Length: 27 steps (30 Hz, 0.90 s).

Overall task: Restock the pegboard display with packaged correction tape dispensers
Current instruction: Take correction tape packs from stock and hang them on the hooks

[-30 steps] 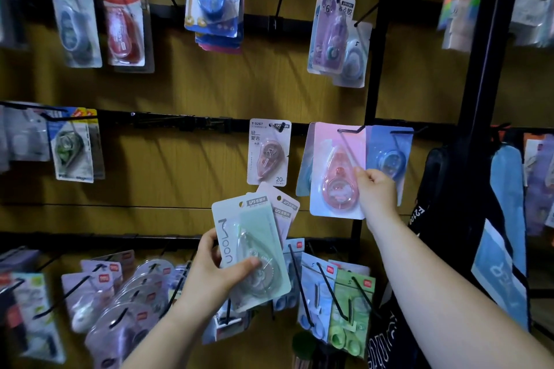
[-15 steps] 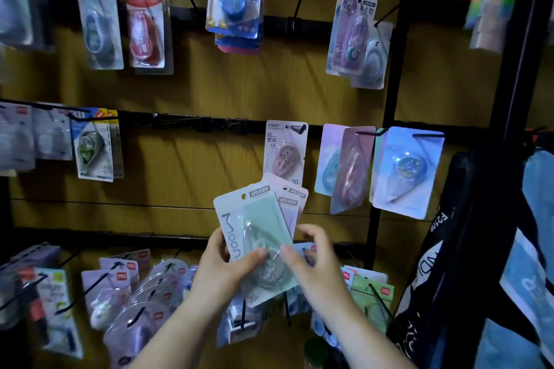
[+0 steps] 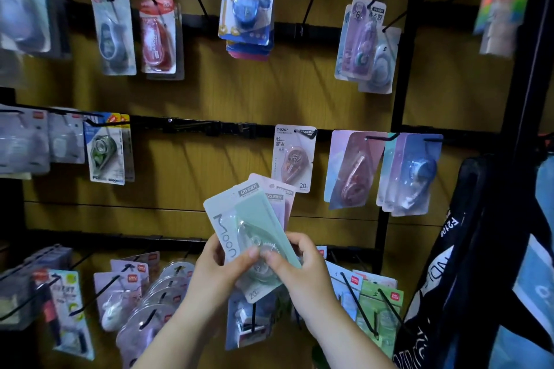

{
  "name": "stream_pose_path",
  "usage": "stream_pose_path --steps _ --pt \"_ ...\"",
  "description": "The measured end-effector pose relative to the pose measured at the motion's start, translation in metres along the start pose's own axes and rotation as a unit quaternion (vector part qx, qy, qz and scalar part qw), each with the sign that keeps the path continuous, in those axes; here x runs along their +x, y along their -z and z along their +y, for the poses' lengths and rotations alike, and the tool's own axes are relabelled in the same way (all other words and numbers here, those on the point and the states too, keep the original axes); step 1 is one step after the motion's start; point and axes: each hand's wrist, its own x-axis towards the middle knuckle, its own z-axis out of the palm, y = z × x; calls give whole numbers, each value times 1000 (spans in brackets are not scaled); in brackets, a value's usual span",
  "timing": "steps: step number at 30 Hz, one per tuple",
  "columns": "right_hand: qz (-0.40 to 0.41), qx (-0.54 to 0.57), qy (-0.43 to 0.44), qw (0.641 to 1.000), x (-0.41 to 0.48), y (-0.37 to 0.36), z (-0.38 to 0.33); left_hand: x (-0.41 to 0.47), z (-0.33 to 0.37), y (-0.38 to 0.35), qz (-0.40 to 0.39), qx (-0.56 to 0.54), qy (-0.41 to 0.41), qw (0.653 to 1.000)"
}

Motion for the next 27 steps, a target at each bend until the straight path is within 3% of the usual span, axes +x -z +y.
stream_pose_path --steps 8,12,21,27 --pt "88 91 -11 992 11 -16 3 1 -3 22 17 -6 -4 1000" --pt "89 136 -18 986 16 -27 3 0 3 34 52 -5 -2 999" --pt "105 79 124 984 13 -24 -25 -1 17 61 98 14 -16 995" --pt "82 73 159 981 20 -20 -43 -4 21 65 103 2 -19 994"
